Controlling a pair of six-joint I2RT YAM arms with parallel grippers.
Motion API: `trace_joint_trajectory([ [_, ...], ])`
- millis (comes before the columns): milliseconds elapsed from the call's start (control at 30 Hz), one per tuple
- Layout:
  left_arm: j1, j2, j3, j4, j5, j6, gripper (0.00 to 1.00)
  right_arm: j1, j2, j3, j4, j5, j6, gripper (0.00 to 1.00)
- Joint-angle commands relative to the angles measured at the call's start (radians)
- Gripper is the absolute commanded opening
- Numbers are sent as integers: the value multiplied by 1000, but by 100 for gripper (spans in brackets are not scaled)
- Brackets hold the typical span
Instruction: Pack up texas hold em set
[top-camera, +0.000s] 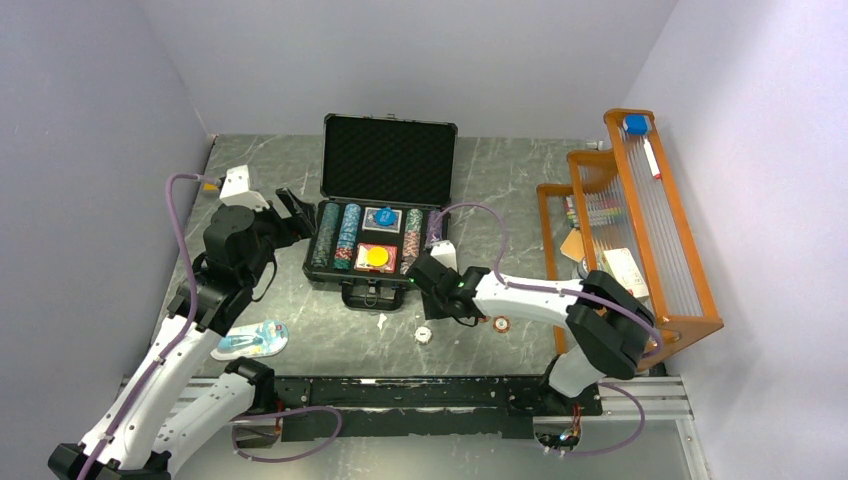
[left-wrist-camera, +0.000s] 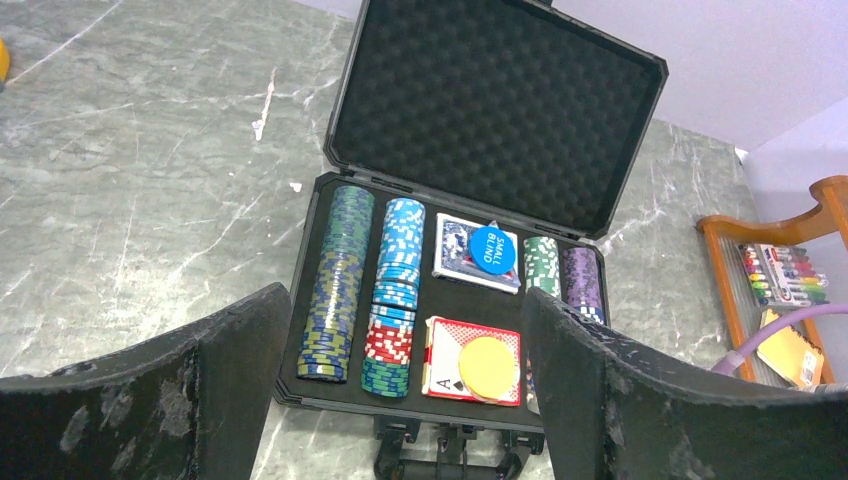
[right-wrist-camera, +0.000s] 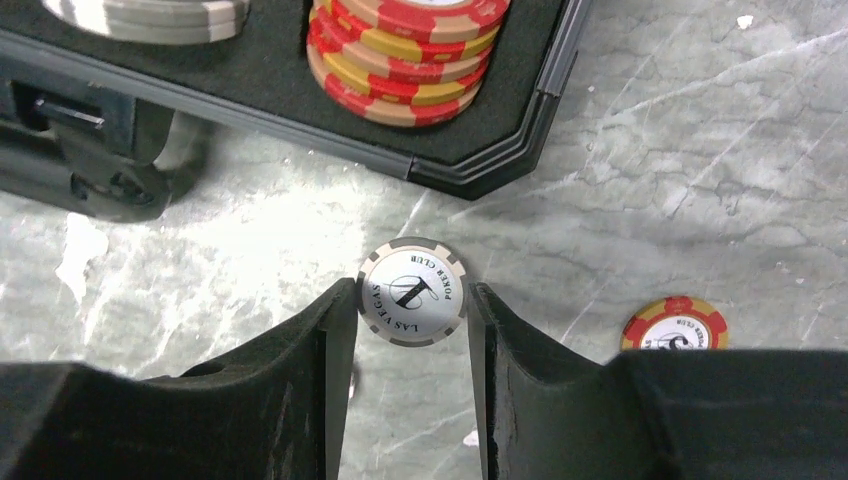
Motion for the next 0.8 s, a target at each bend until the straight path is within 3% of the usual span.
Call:
trace_joint_trajectory([
  [0, -5, 1, -7, 16, 0, -5, 89, 0, -51, 1, -30, -52, -23, 44],
  [767, -5, 7, -5, 17, -1, -3, 89, 160, -29, 20, -21, -82, -48, 47],
])
